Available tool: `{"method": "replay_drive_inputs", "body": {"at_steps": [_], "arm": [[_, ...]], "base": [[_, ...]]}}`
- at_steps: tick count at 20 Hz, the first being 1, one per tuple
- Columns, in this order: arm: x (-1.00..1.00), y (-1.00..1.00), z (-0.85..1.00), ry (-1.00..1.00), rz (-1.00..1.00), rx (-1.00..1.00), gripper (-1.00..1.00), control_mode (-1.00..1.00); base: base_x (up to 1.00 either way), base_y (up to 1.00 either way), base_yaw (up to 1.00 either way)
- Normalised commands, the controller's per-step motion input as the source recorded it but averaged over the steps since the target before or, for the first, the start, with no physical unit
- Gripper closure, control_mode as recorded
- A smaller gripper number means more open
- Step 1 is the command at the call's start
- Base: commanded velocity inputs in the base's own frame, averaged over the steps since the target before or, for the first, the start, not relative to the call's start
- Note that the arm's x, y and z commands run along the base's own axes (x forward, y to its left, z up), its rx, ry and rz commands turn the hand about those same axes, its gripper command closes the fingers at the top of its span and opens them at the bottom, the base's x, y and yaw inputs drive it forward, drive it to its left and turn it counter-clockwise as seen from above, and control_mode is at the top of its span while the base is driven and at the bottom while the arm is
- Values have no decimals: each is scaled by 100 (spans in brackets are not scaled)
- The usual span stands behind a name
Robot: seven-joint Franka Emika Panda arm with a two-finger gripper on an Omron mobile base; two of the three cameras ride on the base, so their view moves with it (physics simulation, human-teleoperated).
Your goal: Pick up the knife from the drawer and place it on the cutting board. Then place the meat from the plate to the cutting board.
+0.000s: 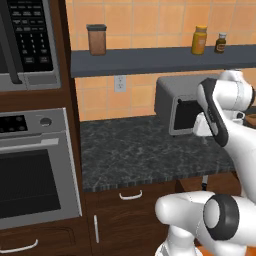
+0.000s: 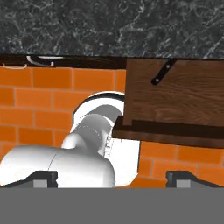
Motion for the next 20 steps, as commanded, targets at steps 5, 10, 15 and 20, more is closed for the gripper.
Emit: {"method": "replay_drive_inputs", "body": {"at_steps": [5,10,15,20], "arm": [[-67,-34,-15,3,0,-5,-100,-100],[12,-59,-40,11,0,0,-100,-100],[18,-33,-13,-4,12,0,-100,-100],[0,0,-6,-1,0,0,-100,-100]], "base": [[0,0,0],[0,0,0],[0,0,0],[0,0,0]]}}
